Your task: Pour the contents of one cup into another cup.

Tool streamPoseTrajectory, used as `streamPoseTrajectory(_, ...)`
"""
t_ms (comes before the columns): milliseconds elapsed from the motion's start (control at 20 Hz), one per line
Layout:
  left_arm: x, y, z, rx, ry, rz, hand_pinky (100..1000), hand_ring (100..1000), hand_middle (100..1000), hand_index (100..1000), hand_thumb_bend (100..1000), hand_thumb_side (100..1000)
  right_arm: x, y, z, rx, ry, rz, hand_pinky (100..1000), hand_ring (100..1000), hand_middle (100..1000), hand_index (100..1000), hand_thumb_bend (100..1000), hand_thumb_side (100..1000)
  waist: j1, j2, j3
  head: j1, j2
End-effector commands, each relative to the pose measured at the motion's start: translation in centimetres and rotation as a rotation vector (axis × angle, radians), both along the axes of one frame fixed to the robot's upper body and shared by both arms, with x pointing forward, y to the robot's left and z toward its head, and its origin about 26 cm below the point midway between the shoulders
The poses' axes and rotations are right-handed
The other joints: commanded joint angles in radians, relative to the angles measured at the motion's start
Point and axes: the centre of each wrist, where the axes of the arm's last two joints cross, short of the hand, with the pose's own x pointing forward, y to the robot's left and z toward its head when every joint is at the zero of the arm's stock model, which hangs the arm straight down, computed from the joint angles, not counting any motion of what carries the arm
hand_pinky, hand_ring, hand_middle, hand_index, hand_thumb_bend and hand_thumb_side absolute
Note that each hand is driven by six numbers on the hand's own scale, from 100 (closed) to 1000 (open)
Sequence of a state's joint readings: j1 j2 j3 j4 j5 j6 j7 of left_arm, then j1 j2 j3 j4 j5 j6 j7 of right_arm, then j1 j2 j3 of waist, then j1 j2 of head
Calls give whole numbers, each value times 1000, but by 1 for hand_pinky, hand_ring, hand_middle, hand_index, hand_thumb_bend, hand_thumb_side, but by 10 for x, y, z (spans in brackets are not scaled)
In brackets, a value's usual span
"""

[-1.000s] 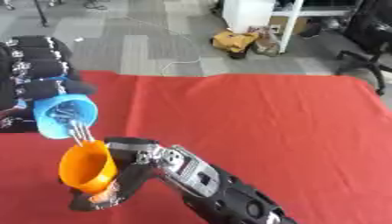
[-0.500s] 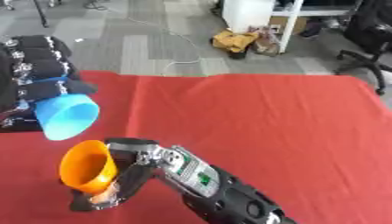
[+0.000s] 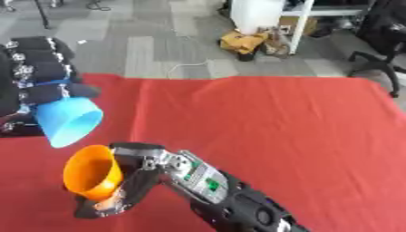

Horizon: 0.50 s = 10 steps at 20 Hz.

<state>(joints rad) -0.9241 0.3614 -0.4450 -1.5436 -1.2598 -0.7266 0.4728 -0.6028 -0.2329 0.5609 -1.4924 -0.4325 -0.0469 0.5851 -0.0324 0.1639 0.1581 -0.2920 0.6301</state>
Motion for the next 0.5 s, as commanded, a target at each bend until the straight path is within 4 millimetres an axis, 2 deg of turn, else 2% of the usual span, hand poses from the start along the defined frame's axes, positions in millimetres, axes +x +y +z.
streamPoseTrajectory(50,-2,4,11,0,-45,-123,543,417,406,650,663,100,3,-3,9,6,-24,-5,726,550,418,668,343,100,4,-19,1,-1,-3)
streamPoseTrajectory(500,-1,4,11,1,-48,-119,544,417,406,650,663,100,3,-4,9,5,-24,-6,726,550,418,668,343,100,4,-19,2,-1,-4)
